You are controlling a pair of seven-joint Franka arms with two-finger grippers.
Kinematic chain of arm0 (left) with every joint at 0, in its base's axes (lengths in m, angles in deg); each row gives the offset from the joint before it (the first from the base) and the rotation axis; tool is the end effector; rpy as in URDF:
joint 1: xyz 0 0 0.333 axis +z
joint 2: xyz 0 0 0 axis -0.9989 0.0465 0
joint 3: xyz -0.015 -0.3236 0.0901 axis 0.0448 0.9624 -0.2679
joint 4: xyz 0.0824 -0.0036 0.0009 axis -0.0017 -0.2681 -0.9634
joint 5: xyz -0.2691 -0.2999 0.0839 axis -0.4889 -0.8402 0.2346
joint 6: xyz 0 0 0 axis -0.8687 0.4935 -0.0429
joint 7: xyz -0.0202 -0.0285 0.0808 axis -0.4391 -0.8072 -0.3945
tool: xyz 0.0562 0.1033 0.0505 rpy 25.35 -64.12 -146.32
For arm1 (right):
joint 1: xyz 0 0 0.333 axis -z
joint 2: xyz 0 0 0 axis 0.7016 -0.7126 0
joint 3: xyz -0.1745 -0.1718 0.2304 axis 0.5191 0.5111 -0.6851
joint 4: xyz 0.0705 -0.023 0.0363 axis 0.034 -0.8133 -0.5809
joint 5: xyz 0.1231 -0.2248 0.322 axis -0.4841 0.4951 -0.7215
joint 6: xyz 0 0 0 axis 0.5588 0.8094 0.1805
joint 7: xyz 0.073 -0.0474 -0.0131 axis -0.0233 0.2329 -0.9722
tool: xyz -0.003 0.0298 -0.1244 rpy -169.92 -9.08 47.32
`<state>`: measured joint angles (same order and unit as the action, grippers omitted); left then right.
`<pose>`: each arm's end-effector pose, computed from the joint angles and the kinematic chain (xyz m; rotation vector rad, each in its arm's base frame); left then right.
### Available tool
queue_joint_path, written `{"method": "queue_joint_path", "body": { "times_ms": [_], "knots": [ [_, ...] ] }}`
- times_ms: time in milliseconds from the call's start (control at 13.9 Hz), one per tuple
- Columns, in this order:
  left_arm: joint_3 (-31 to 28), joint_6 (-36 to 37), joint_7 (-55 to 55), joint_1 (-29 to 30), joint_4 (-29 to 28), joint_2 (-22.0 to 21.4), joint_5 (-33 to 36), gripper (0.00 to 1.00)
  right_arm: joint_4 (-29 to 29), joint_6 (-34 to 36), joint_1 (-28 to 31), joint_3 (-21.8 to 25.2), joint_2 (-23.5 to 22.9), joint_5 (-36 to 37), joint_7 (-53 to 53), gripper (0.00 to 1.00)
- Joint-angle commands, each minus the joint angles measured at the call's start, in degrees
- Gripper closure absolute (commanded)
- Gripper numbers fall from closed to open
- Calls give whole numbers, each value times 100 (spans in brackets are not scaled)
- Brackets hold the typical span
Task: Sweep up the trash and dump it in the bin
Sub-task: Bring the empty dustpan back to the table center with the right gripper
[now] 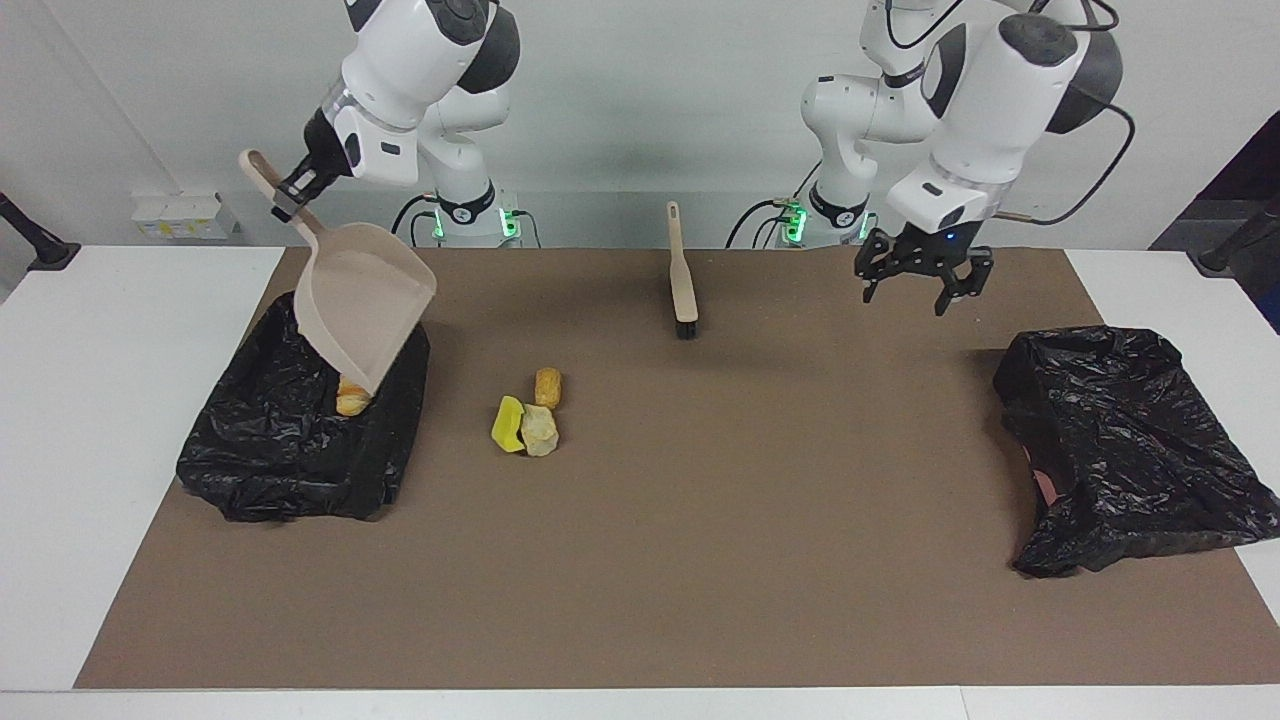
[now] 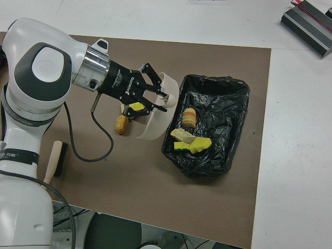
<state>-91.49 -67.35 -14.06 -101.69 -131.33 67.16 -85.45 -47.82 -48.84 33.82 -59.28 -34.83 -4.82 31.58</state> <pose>0.5397 -0.1172 0.5908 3.0790 -0.4641 0.1845 0.4823 0.0670 0.6021 2.0943 1.3841 -0.5339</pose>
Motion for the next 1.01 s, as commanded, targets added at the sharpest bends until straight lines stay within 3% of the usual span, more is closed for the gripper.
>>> {"method": "queue_joint_path", "body": {
  "times_ms": [0, 144, 359, 503, 718, 934],
  "knots": [
    [9, 714, -448, 266, 967, 106, 129, 0, 182, 7, -17, 15, -112, -1314, 1699, 100],
    [-26, 1441, -493, 477, 1539, 263, 121, 0, 295, -168, -348, 6, -365, -2106, 3034, 100],
    [-70, 2147, -572, 530, 2322, 650, 94, 0, 656, -712, -1121, 6, -1251, -2873, 5784, 100],
    [-70, 2210, -563, 539, 2333, 625, 68, 0, 1181, -1274, -1562, 15, -1971, -3137, 7245, 100],
    [-53, 2202, -555, 548, 2333, 598, 59, 0, 2104, -1689, -1948, 15, -2982, -3305, 8618, 100],
    [70, 2184, -511, 766, 2333, 581, 50, 0, 2327, -2757, -2362, 7, -3696, -3428, 9439, 100]
  ]
}}
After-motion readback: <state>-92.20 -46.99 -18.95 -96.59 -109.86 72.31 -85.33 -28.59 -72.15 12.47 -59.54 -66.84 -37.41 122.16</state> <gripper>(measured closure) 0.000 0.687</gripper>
